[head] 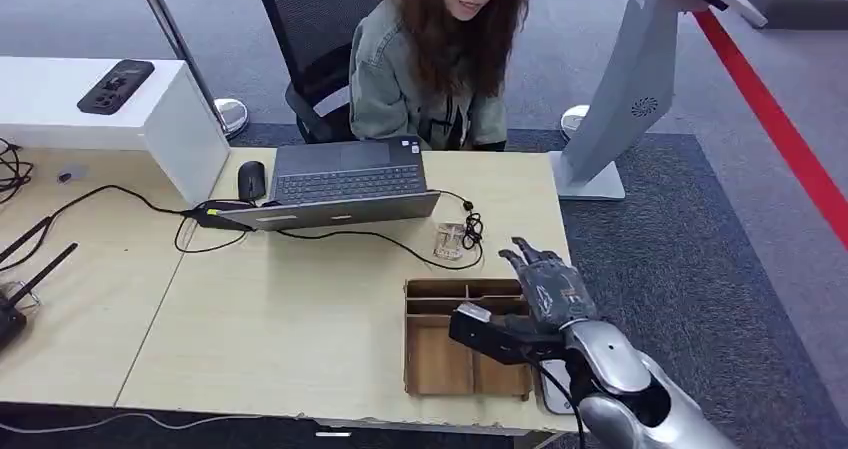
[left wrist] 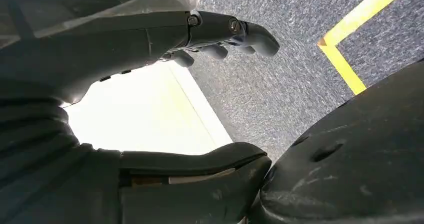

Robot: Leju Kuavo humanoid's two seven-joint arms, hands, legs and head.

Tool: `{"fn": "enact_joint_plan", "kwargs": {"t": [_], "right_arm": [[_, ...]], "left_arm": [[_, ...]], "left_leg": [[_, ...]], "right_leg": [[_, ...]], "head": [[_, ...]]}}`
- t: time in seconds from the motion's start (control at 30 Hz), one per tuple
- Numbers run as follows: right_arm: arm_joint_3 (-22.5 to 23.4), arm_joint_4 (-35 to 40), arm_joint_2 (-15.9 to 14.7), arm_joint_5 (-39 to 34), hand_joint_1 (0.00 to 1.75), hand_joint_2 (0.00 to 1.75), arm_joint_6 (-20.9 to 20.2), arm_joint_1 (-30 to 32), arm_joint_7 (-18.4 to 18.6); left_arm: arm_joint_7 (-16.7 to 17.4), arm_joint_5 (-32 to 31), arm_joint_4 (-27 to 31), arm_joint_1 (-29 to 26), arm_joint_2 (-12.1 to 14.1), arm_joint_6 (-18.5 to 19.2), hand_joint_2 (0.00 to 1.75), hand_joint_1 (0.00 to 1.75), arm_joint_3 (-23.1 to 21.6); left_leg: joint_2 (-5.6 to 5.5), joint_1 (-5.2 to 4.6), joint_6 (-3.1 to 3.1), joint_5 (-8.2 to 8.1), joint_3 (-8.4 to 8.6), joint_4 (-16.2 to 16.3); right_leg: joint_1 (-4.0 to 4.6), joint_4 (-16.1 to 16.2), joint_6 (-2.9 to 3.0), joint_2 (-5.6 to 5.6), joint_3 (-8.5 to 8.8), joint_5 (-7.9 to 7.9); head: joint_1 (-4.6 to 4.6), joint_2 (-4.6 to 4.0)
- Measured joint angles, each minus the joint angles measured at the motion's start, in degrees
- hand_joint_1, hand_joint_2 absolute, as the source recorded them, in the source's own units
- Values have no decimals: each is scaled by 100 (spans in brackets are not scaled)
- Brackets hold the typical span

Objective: Pass the card to the sensor for recognition and then transmit it.

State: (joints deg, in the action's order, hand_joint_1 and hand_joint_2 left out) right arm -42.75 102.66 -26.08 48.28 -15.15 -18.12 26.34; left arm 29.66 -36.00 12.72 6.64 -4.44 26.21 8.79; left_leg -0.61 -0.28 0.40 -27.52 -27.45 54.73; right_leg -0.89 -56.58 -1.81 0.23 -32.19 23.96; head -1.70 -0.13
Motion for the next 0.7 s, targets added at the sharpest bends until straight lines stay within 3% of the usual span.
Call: {"fn": "enact_joint_plan", "kwargs": {"t": [0.7], "right_arm": [[2,-109,-11,57,42,175,-37,54,57]], "left_arm": [[4,52,0,-2,2,0,0,0,-2]], "left_leg": [[0,0,0,0,0,0]], "right_leg": [[0,0,0,0,0,0]], "head": [[0,0]]}}
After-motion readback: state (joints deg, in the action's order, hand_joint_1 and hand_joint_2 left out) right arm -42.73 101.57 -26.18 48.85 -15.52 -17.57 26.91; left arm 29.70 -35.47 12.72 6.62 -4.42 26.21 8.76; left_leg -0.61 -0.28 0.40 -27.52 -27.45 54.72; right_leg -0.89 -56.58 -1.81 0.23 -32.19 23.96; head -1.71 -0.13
